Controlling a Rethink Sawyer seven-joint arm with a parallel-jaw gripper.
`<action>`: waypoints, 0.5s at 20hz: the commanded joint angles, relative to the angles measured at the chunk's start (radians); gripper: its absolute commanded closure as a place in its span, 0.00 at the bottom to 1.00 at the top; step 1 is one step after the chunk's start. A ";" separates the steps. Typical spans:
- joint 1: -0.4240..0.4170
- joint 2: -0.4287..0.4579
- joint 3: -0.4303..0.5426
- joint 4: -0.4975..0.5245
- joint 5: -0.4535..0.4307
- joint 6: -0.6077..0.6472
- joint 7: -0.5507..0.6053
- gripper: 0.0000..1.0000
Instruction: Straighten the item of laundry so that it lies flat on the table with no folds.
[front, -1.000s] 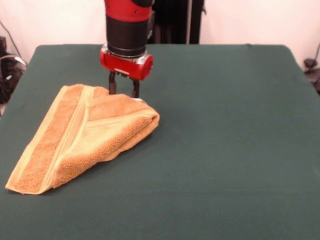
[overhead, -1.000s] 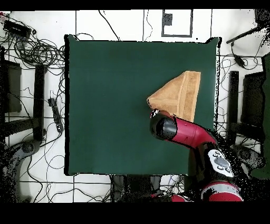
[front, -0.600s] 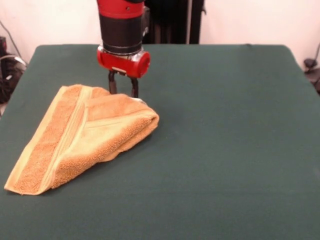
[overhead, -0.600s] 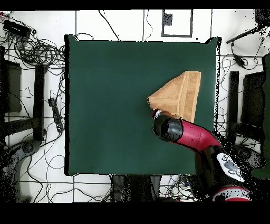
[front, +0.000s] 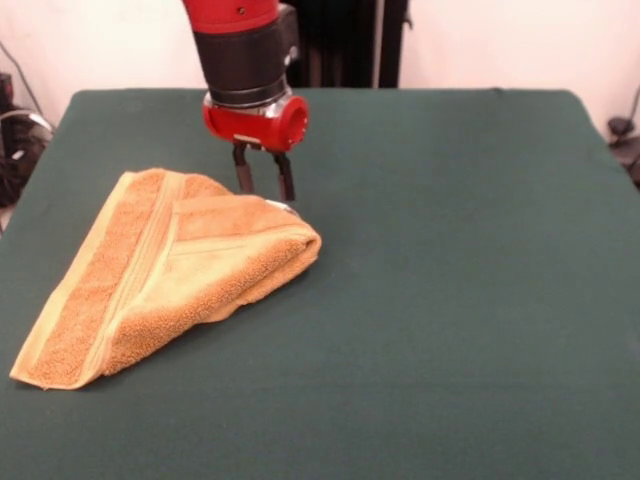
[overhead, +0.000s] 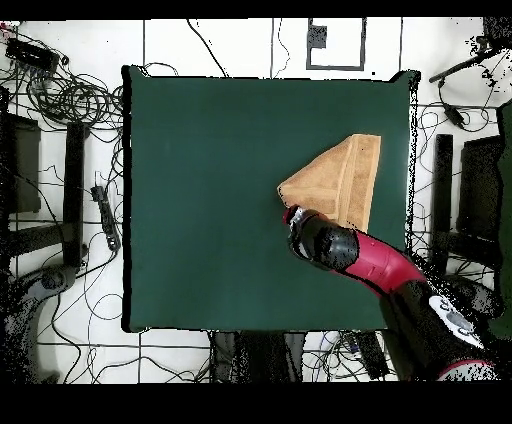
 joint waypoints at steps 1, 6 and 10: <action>0.021 0.043 0.155 0.075 -0.020 0.060 0.026 0.00; 0.036 0.016 0.128 0.073 -0.028 0.048 0.042 0.00; 0.032 0.009 0.127 0.072 -0.030 0.052 0.038 0.00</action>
